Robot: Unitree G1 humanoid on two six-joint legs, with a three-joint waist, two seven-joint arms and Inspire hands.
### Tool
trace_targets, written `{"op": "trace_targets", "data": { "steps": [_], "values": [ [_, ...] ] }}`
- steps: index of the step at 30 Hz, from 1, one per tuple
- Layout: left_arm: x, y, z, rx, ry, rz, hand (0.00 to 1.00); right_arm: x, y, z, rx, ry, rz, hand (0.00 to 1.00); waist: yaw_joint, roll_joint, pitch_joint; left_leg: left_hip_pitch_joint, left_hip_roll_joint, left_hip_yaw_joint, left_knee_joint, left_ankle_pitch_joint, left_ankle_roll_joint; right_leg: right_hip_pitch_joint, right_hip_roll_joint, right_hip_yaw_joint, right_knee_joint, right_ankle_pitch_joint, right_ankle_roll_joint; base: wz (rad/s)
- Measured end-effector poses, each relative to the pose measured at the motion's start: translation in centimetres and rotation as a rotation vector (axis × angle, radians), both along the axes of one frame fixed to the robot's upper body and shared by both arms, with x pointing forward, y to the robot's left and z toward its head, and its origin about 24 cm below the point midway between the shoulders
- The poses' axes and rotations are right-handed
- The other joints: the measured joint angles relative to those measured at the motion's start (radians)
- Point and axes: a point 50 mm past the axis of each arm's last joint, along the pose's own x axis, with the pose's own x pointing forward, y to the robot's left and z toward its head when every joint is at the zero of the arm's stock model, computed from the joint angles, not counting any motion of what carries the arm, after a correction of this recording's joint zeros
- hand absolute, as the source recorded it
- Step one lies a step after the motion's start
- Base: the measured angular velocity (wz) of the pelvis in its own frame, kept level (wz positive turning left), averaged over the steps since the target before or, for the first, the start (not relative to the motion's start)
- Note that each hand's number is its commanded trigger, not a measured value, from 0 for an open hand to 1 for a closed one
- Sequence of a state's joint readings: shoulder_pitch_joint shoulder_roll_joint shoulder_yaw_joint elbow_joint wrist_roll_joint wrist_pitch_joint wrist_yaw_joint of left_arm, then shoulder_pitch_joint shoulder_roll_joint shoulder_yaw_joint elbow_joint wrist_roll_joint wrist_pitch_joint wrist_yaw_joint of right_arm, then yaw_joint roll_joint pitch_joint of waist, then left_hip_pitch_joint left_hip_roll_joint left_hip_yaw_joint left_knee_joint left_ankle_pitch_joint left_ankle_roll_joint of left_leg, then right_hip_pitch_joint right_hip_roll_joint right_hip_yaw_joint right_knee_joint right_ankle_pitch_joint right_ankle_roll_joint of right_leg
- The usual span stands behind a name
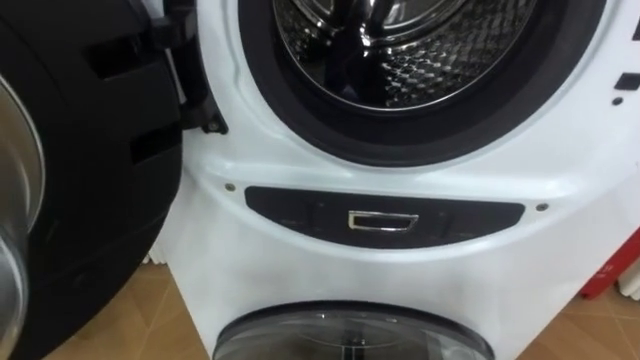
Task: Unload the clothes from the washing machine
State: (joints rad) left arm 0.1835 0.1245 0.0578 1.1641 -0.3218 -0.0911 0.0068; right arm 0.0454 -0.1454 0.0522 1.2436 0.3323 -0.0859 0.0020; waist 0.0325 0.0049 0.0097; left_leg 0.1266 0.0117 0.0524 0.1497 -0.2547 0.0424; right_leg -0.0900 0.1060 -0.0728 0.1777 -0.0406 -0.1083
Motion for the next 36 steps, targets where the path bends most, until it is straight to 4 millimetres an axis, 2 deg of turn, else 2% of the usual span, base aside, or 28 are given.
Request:
{"op": "trace_targets", "data": {
  "steps": [6,8,10,11,12,13,14,15,16,17,18,20,21,22,24,25,26,27,28,29,30,31,32,33,34,35,36],
  "values": [
    [-0.4,0.1,0.0,0.003,0.010,0.019,0.00,-0.4,0.0,-0.1,0.000,0.013,0.017,0.00,-0.003,0.003,-0.0006,0.007,0.009,-0.004,0.015,-0.011,-0.004,0.015,0.007,-0.003,-0.006,-0.003,-0.004,0.01],
    [-0.3,0.1,0.0,0.004,0.008,0.018,0.00,-0.5,0.0,-0.1,0.003,0.015,0.029,0.00,-0.001,0.003,0.0002,0.000,0.015,0.000,0.053,-0.030,-0.012,0.016,0.010,-0.012,0.011,-0.020,-0.010,0.06],
    [-0.2,0.2,0.0,0.004,0.005,0.009,0.00,-0.6,0.1,-0.1,0.004,0.020,0.046,0.00,0.002,0.004,0.0032,-0.028,0.021,0.017,0.149,-0.052,-0.040,0.013,0.010,-0.011,0.030,-0.033,-0.019,-0.03],
    [0.0,0.2,0.1,0.005,-0.002,0.007,0.00,-0.6,0.2,-0.1,0.007,0.022,0.064,0.00,0.000,-0.003,-0.0004,-0.072,0.025,0.034,0.253,-0.059,-0.050,0.006,0.006,-0.011,0.044,-0.041,-0.022,-0.06],
    [0.0,0.2,0.1,0.000,-0.005,0.007,0.00,-0.4,0.1,-0.1,0.009,0.015,0.063,0.00,-0.002,-0.002,-0.0028,-0.115,0.031,0.029,0.347,-0.062,-0.056,0.006,0.006,-0.010,0.048,-0.046,-0.026,-0.04],
    [0.2,0.2,0.1,-0.005,-0.011,0.006,0.00,-0.3,-0.1,0.0,0.006,0.011,0.061,0.00,-0.003,-0.002,-0.0040,-0.135,0.036,0.025,0.390,-0.061,-0.057,0.005,0.006,-0.012,0.051,-0.048,-0.029,0.00],
    [0.7,0.1,0.1,-0.011,-0.026,0.000,0.00,0.0,-0.3,0.1,-0.001,0.004,0.062,0.00,-0.006,0.004,-0.0002,-0.171,0.048,0.024,0.479,-0.064,-0.065,0.001,0.010,-0.017,0.064,-0.056,-0.042,0.00],
    [1.2,0.0,0.1,-0.016,-0.036,-0.001,0.00,0.0,-0.6,0.2,-0.010,0.003,0.061,0.00,-0.007,0.018,0.0079,-0.199,0.075,0.026,0.580,-0.066,-0.069,0.002,0.024,-0.026,0.076,-0.063,-0.052,0.00],
    [1.2,-0.1,0.1,-0.019,-0.036,-0.004,0.00,-0.1,-0.7,0.2,-0.014,0.005,0.059,0.00,-0.013,0.029,0.0071,-0.203,0.090,0.025,0.633,-0.063,-0.075,0.001,0.031,-0.031,0.085,-0.067,-0.057,0.13],
    [1.4,-0.2,0.1,-0.025,-0.040,-0.004,0.00,-0.2,-0.6,0.1,-0.018,0.008,0.052,0.00,-0.034,0.043,-0.0008,-0.194,0.111,0.021,0.708,-0.063,-0.086,-0.014,0.037,-0.046,0.107,-0.072,-0.054,0.24],
    [2.0,-0.3,0.2,-0.029,-0.058,-0.009,0.00,-0.2,-0.6,0.1,-0.016,0.004,0.042,0.00,-0.054,0.046,-0.0004,-0.161,0.117,0.016,0.731,-0.064,-0.089,-0.035,0.037,-0.055,0.129,-0.074,-0.056,0.27],
    [3.3,-0.6,0.3,-0.041,-0.088,-0.023,0.00,-0.1,-0.6,0.1,-0.026,0.003,0.045,0.00,-0.066,0.052,-0.0006,-0.094,0.113,-0.009,0.703,-0.066,-0.098,-0.069,0.037,-0.072,0.141,-0.064,-0.059,0.23],
    [4.4,-0.9,0.4,-0.047,-0.110,-0.048,0.00,0.0,-0.7,0.2,-0.030,-0.006,0.043,0.00,-0.072,0.056,-0.0007,-0.053,0.113,-0.034,0.648,-0.080,-0.123,-0.104,0.037,-0.089,0.150,-0.053,-0.060,0.26],
    [5.1,-1.1,0.5,-0.049,-0.126,-0.064,0.00,0.2,-0.7,0.3,-0.032,-0.017,0.039,0.00,-0.075,0.064,-0.0032,-0.034,0.113,-0.047,0.611,-0.086,-0.129,-0.122,0.037,-0.098,0.152,-0.046,-0.062,0.27],
    [7.4,-1.7,1.0,-0.060,-0.183,-0.115,0.00,1.6,-0.9,0.6,-0.034,-0.062,0.021,0.00,-0.080,0.068,-0.0002,0.032,0.099,-0.080,0.419,-0.103,-0.130,-0.192,0.037,-0.120,0.148,0.000,-0.061,0.19],
    [7.8,-1.9,1.1,-0.065,-0.191,-0.126,0.00,1.7,-0.9,0.6,-0.035,-0.067,0.012,0.00,-0.080,0.068,0.0001,0.048,0.097,-0.089,0.367,-0.116,-0.125,-0.208,0.037,-0.122,0.145,0.015,-0.060,0.12],
    [8.1,-2.1,1.1,-0.075,-0.197,-0.144,0.00,2.0,-1.1,0.7,-0.037,-0.079,-0.006,0.00,-0.083,0.068,0.0005,0.070,0.094,-0.087,0.280,-0.151,-0.109,-0.231,0.037,-0.122,0.133,0.043,-0.055,0.08],
    [8.2,-2.4,1.1,-0.074,-0.193,-0.178,0.00,2.2,-1.2,0.8,-0.041,-0.090,-0.024,0.00,-0.079,0.067,-0.0001,0.077,0.082,-0.093,0.219,-0.178,-0.082,-0.242,0.032,-0.122,0.107,0.084,-0.049,0.06],
    [8.2,-2.5,1.1,-0.074,-0.190,-0.190,0.00,2.3,-1.2,0.9,-0.042,-0.095,-0.034,0.00,-0.077,0.067,-0.0003,0.077,0.075,-0.095,0.196,-0.184,-0.071,-0.244,0.027,-0.122,0.086,0.111,-0.046,0.00],
    [8.0,-2.6,1.0,-0.076,-0.182,-0.196,0.00,2.4,-1.2,0.9,-0.047,-0.103,-0.044,0.00,-0.079,0.062,-0.0025,0.065,0.051,-0.089,0.162,-0.192,-0.055,-0.242,0.013,-0.114,0.031,0.171,-0.026,0.00],
    [7.7,-2.6,0.9,-0.074,-0.171,-0.193,0.00,2.5,-1.2,1.0,-0.047,-0.108,-0.049,0.00,-0.081,0.051,-0.0054,0.041,0.014,-0.078,0.154,-0.192,-0.024,-0.240,-0.011,-0.091,-0.029,0.228,0.001,0.00],
    [7.3,-2.5,0.8,-0.075,-0.160,-0.188,0.00,2.5,-1.2,1.0,-0.047,-0.110,-0.050,0.00,-0.081,0.045,-0.0070,0.030,-0.006,-0.069,0.154,-0.191,-0.007,-0.239,-0.020,-0.078,-0.052,0.256,0.024,-0.21],
    [6.3,-2.4,0.5,-0.078,-0.133,-0.175,0.00,2.4,-1.2,1.0,-0.042,-0.108,-0.063,0.00,-0.074,0.033,-0.0066,0.010,-0.034,-0.031,0.164,-0.177,0.015,-0.237,-0.045,-0.043,-0.079,0.289,0.091,-0.16],
    [4.9,-2.5,0.2,-0.086,-0.097,-0.160,0.00,2.0,-1.4,0.9,-0.038,-0.098,-0.098,0.00,-0.081,0.044,0.0095,-0.002,-0.032,0.005,0.194,-0.177,0.026,-0.245,-0.070,-0.042,0.010,0.243,0.097,-0.08],
    [4.1,-2.5,0.0,-0.088,-0.073,-0.163,0.00,1.2,-1.5,0.8,-0.037,-0.079,-0.118,0.00,-0.085,0.059,0.0055,-0.002,-0.027,0.015,0.196,-0.175,0.037,-0.247,-0.082,-0.043,0.104,0.194,0.074,0.35],
    [3.5,-2.3,-0.1,-0.086,-0.057,-0.161,0.00,0.2,-1.6,0.6,-0.036,-0.053,-0.152,0.00,-0.087,0.068,-0.0015,-0.013,-0.010,0.046,0.195,-0.160,0.036,-0.243,-0.106,-0.034,0.271,0.056,0.071,0.75],
    [3.8,-2.0,0.0,-0.077,-0.062,-0.165,0.00,-0.5,-1.7,0.4,-0.034,-0.036,-0.164,0.00,-0.088,0.067,-0.0018,-0.028,0.016,0.099,0.185,-0.136,0.015,-0.222,-0.142,-0.010,0.409,-0.066,0.092,0.92]
  ]
}}
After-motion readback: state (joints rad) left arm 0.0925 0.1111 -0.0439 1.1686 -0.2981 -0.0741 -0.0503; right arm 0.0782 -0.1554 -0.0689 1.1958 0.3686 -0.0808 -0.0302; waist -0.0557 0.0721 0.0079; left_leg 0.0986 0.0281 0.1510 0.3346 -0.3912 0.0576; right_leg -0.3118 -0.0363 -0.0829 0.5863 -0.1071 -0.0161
